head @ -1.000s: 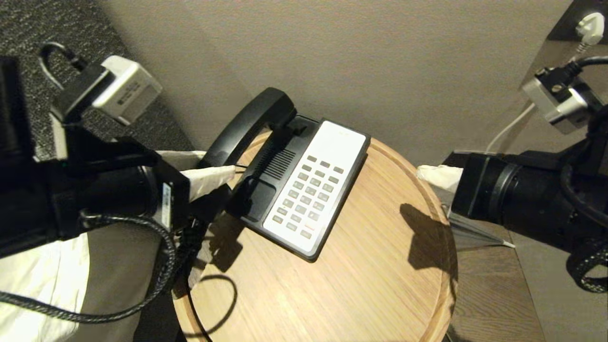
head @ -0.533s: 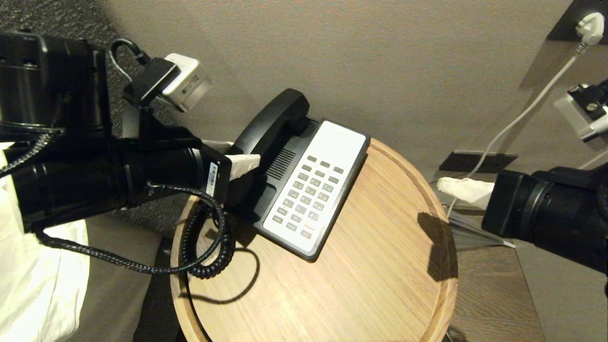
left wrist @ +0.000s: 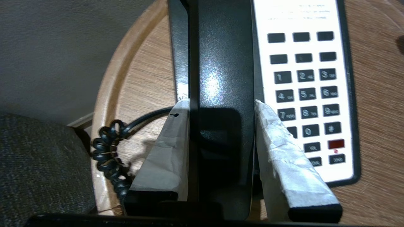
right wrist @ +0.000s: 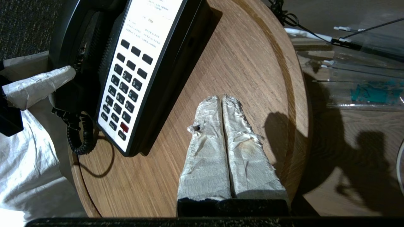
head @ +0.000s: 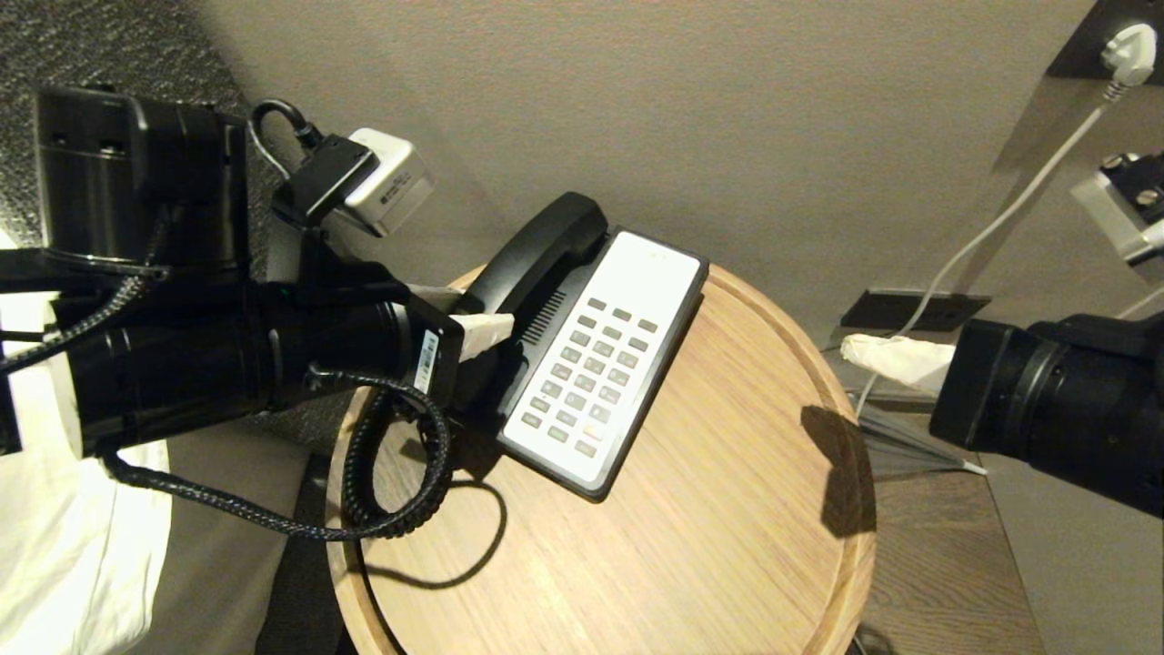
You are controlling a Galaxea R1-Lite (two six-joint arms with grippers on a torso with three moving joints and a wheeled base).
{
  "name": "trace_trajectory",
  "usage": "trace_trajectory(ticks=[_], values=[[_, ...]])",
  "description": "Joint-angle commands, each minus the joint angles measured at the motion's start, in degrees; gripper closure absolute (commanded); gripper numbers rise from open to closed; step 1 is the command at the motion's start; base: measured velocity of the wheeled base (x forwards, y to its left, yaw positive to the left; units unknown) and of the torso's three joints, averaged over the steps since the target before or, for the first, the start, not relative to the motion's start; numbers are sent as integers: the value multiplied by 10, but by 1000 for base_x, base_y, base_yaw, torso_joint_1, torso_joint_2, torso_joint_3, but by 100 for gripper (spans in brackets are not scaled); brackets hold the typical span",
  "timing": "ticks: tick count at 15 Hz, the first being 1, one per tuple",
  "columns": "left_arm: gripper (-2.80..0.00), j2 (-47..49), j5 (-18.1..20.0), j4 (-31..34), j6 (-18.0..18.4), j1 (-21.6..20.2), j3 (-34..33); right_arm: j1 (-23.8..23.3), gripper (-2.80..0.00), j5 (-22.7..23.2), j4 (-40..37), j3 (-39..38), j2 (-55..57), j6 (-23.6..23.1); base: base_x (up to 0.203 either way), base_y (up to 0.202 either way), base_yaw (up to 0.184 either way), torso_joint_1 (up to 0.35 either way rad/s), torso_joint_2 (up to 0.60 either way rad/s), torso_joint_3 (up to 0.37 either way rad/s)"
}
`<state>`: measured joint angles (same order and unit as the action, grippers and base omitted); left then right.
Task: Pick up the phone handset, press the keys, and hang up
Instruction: Put the handset back
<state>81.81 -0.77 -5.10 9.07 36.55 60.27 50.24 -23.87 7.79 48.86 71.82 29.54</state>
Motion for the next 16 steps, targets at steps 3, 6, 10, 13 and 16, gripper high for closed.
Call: trace_trajectory(ticks=[3,6,10,13,16], values=[[0,-3,-10,1,1,6,-11,0,0,-1,0,0,2,2,0,0,0,0,0,0],[0,0,-14,0,1,6,-14,0,0,-1,1,1,3,2,0,0,0,0,0,0],[0,4,-27,5,0,6,-9,0,0,-1,0,-3,2,2,0,0,0,0,0,0],[0,5,-36,11,-5,7,-9,0,0,0,1,-6,3,2,0,0,0,0,0,0],[0,11,-36,15,-21,10,-5,0,0,1,0,-7,2,2,0,0,0,0,0,0]])
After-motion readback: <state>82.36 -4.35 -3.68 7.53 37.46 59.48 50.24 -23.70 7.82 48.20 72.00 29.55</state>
